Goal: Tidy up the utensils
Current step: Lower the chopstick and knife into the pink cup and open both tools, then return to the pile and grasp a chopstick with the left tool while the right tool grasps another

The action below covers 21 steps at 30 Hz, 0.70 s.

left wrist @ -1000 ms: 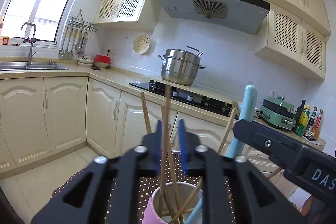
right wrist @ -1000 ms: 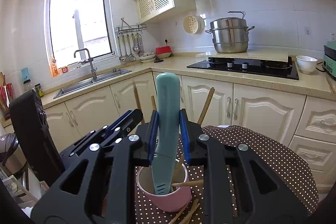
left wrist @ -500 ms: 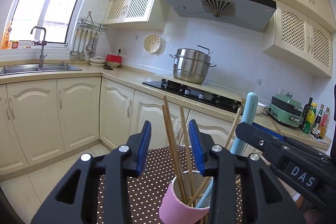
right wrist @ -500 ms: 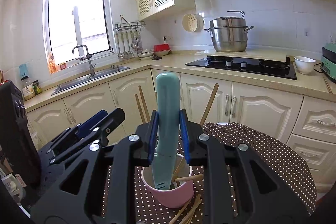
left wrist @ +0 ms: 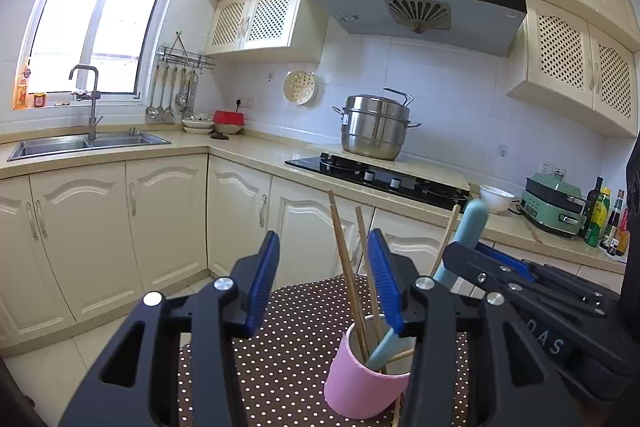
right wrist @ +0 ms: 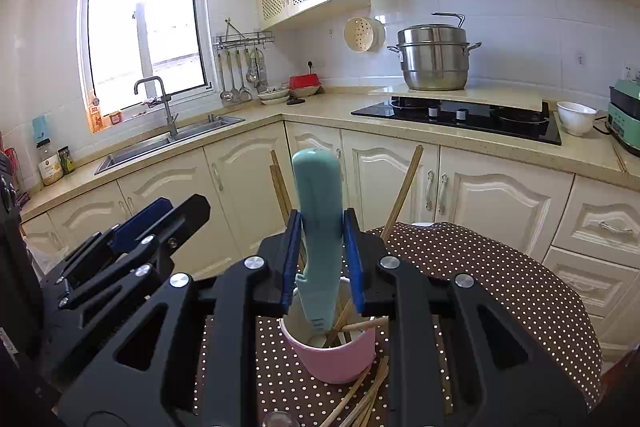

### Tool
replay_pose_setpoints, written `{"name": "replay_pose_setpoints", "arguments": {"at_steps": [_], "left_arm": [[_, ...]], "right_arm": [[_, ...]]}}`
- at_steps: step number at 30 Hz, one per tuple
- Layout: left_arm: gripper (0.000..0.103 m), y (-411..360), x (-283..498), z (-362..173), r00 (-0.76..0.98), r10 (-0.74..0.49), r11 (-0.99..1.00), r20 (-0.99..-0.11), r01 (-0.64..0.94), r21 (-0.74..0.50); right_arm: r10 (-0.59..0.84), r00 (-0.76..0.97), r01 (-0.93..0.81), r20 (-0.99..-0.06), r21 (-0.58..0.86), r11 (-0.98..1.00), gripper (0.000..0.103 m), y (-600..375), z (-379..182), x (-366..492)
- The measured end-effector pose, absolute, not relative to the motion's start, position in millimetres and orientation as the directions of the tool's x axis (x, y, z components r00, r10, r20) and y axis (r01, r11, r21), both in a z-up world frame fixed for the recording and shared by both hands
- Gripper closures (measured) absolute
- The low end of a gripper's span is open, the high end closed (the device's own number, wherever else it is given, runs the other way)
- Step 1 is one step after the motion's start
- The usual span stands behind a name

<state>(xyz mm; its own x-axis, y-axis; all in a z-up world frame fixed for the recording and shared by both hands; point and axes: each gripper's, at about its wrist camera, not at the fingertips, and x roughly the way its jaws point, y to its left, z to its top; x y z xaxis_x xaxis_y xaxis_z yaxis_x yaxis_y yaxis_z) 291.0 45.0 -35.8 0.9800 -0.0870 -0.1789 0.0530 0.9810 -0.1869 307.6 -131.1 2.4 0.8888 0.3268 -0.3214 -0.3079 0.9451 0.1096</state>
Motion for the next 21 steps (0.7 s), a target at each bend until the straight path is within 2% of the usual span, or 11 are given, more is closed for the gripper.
{"name": "replay_pose_setpoints", "arguments": {"at_steps": [6,12,17,21], "left_arm": [[0.051,49.2,273.2,-27.1,0.981,-0.077,0.983,-0.177,0.045,-0.176],[0.050,53.6,255.2,-23.8,0.977,-0.074,0.985,-0.200,0.040,-0.171],[0.050,54.0,241.6,-31.5,0.959,-0.109,0.983,-0.263,0.064,-0.172],[0.050,50.5,237.9,-47.4,0.919,-0.145,0.982,-0.367,0.090,-0.164]], "right_arm": [[0.316,0.898,-0.300,-0.307,0.101,0.949,0.077,-132.9,10.3,294.1],[0.308,0.900,-0.298,-0.309,0.081,0.951,0.077,-134.6,13.0,272.8],[0.301,0.895,-0.295,-0.328,0.071,0.953,0.077,-140.0,5.7,255.0],[0.295,0.885,-0.290,-0.361,0.070,0.955,0.077,-147.7,-9.2,240.8]]}}
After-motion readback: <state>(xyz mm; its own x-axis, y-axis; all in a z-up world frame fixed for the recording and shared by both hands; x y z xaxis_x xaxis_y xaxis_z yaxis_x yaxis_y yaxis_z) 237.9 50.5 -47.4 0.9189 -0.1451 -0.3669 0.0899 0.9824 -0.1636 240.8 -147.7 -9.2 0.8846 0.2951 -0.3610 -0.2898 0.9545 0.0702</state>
